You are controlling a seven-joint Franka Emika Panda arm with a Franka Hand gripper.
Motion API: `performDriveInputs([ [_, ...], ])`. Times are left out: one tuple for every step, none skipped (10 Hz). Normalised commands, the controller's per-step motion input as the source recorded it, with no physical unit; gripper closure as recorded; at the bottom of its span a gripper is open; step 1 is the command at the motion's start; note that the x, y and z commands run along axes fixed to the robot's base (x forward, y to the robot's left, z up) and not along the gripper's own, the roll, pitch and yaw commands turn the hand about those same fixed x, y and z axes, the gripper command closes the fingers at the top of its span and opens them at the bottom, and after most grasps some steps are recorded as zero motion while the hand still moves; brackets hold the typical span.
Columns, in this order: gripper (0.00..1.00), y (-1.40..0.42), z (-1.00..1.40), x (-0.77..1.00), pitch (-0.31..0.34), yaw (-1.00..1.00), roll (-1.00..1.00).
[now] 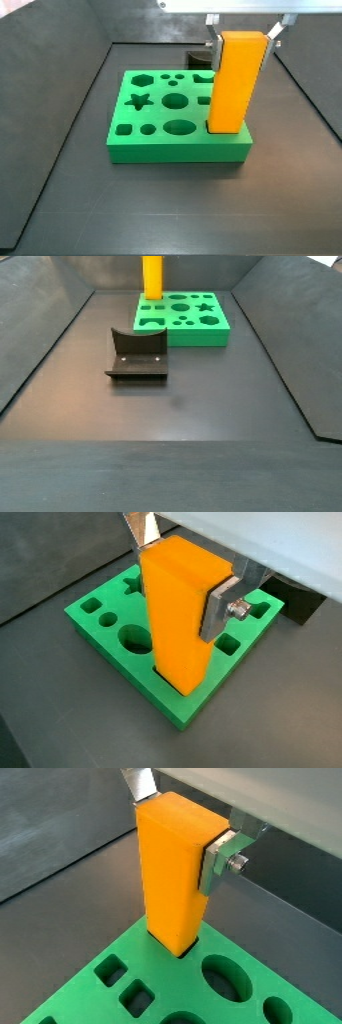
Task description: Insert the rectangle object.
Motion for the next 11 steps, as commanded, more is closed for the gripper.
performDriveInputs([
  [1.0, 0.0, -0.61, -0.13, -0.069, 0.23, 0.06],
  [1.0, 0.0, -0.65, -0.12, -0.084, 0.31, 0.05],
  [1.0, -0.02, -0.6, -0.13, -0.083, 0.23, 0.01],
  [1.0, -0.03, -0.58, -0.09, -0.067, 0.2, 0.0],
  [1.0, -0.04, -0.58, 0.0, -0.041, 0.2, 0.0],
  [1.0, -0.04, -0.56, 0.0, -0.027, 0.11, -0.04],
  [1.0, 0.0, -0.51, 0.0, -0.004, 0.0, -0.06],
  [1.0, 0.0, -0.34, 0.0, 0.0, -0.13, -0.06],
  [1.0, 0.0, -0.18, 0.01, -0.024, -0.01, -0.13],
  [1.0, 0.21, -0.07, 0.07, 0.0, -0.05, -0.19],
  [1.0, 0.0, 0.0, 0.0, 0.0, 0.0, 0.0],
])
